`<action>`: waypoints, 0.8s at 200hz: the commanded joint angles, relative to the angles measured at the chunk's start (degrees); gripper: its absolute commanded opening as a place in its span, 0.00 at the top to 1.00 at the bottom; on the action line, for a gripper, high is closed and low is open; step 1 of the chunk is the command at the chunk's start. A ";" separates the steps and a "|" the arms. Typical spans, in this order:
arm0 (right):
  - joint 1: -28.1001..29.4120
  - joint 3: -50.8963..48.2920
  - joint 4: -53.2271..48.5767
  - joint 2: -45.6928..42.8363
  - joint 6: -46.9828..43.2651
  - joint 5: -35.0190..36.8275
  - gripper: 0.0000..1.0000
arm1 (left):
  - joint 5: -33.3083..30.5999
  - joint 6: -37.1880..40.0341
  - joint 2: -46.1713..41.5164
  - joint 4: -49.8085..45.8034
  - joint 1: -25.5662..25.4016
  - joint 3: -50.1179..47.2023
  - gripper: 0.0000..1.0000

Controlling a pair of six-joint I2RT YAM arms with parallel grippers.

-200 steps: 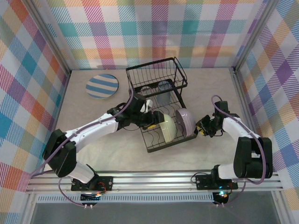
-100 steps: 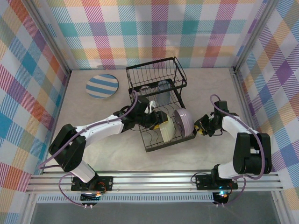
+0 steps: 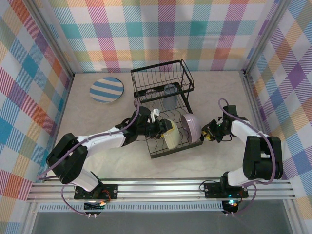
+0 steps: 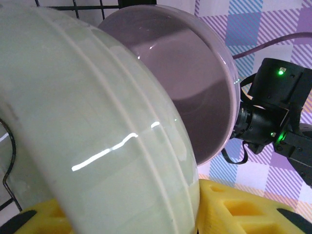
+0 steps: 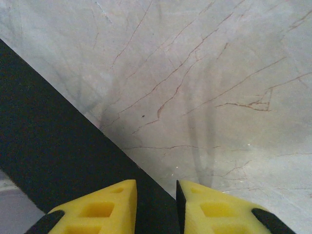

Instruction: Unload the mixed dishes from the dish rack

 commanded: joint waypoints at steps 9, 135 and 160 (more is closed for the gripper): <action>0.88 0.00 -1.17 0.62 -1.65 -3.25 0.72 | -0.13 -2.48 -0.84 3.63 -0.73 -3.10 0.65; 0.81 -0.77 -1.17 -0.45 -3.62 -4.54 0.73 | 5.99 -2.91 5.09 14.71 -0.79 -3.81 1.00; 0.86 -0.68 -1.16 -0.10 -3.93 -4.77 0.73 | 10.59 -1.64 7.93 18.70 -0.64 -3.47 1.00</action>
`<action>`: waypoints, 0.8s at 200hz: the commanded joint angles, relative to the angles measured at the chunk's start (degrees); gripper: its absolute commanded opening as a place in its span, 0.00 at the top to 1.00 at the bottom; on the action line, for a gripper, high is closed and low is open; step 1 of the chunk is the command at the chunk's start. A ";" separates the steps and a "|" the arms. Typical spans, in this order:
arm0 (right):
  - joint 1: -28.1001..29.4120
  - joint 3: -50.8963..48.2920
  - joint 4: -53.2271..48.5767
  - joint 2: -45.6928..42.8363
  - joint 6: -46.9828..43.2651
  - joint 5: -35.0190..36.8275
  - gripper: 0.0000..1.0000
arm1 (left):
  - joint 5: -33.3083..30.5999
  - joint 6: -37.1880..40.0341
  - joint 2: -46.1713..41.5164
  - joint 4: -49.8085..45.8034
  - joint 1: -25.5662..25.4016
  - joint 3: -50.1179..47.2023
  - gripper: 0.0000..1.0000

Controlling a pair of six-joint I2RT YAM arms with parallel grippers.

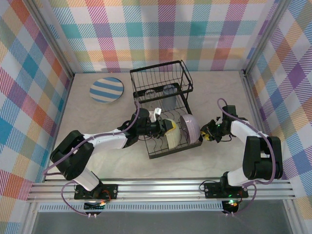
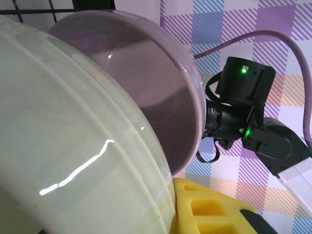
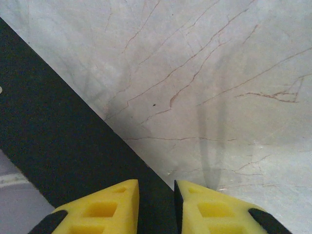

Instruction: Unload the mixed dishes from the dish rack

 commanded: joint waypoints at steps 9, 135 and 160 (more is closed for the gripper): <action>0.41 -0.50 -1.25 0.04 -2.29 -2.79 0.74 | 8.12 1.83 4.92 5.98 -0.63 -0.85 1.00; 0.40 -0.85 -2.04 0.17 -2.39 -2.21 0.77 | 27.84 -3.64 13.86 24.82 3.09 0.69 1.00; 0.36 -0.38 -2.36 0.35 -2.21 -2.22 0.77 | 30.40 -7.34 16.62 30.53 4.04 1.93 1.00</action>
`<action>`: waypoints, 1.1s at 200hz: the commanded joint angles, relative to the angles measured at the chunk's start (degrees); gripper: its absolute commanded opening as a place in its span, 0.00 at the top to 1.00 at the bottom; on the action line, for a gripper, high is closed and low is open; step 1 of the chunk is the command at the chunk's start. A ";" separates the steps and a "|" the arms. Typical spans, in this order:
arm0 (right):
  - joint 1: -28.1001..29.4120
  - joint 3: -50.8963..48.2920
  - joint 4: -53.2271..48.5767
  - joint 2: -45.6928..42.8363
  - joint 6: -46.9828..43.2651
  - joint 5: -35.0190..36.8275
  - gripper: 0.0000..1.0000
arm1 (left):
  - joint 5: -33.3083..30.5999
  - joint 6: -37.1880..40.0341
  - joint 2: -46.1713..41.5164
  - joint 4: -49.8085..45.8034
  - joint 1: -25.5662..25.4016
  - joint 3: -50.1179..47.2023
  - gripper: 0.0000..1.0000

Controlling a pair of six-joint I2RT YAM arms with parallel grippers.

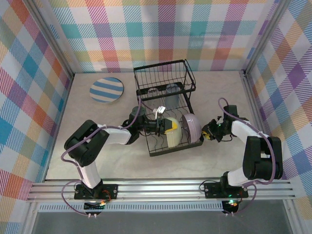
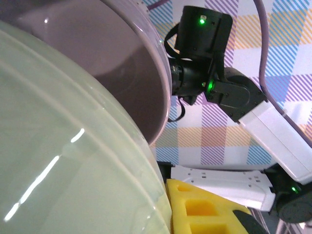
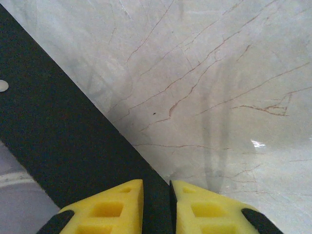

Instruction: Unload the mixed dishes from the dish rack

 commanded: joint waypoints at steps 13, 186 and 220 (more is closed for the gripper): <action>1.20 -0.14 -3.11 0.50 -1.10 -2.42 0.78 | 8.71 -4.29 5.49 7.17 -1.00 2.19 1.00; 1.21 0.57 -2.26 2.32 0.09 -2.32 0.81 | -3.70 -16.62 10.19 20.43 -0.45 2.94 1.00; 1.17 0.57 -1.97 2.65 0.11 -2.42 0.81 | -5.95 -16.15 8.60 18.56 -0.45 1.94 1.00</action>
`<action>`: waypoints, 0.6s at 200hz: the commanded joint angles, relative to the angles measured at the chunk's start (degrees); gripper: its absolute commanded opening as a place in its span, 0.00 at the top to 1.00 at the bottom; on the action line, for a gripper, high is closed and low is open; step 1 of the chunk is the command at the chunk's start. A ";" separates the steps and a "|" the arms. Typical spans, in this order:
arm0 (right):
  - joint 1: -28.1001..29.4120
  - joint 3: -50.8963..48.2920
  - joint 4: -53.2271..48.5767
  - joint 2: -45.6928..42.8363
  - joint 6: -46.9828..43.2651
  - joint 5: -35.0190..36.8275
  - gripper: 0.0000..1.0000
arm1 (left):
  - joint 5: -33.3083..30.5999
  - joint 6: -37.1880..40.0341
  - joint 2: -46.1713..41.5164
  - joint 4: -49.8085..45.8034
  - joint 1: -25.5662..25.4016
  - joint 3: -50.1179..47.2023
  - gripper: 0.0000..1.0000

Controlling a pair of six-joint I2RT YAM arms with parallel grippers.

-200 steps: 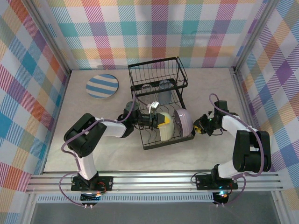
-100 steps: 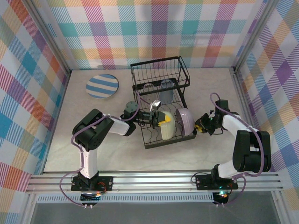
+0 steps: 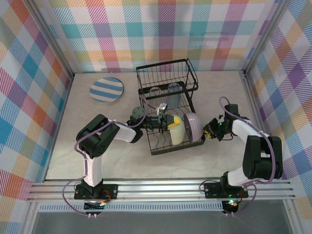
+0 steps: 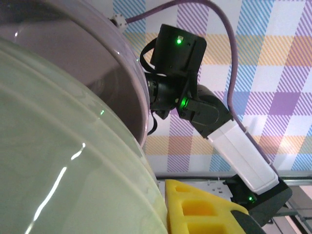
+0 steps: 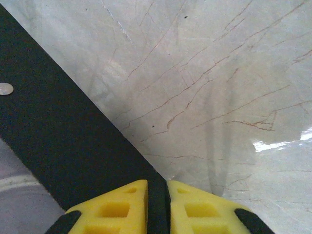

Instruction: Unload the mixed dishes from the dish rack

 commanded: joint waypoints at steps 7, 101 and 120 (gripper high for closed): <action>1.87 -0.53 -1.92 2.28 0.06 -3.59 0.82 | -4.87 1.17 -1.01 -1.21 -0.89 -1.84 1.00; 1.91 -0.38 -2.40 1.66 0.06 -2.94 0.82 | -5.48 8.29 -6.06 -14.28 -0.89 0.65 1.00; 1.88 -0.20 -2.58 1.16 0.07 -2.24 0.82 | -4.55 11.81 -8.44 -19.73 -0.89 1.56 1.00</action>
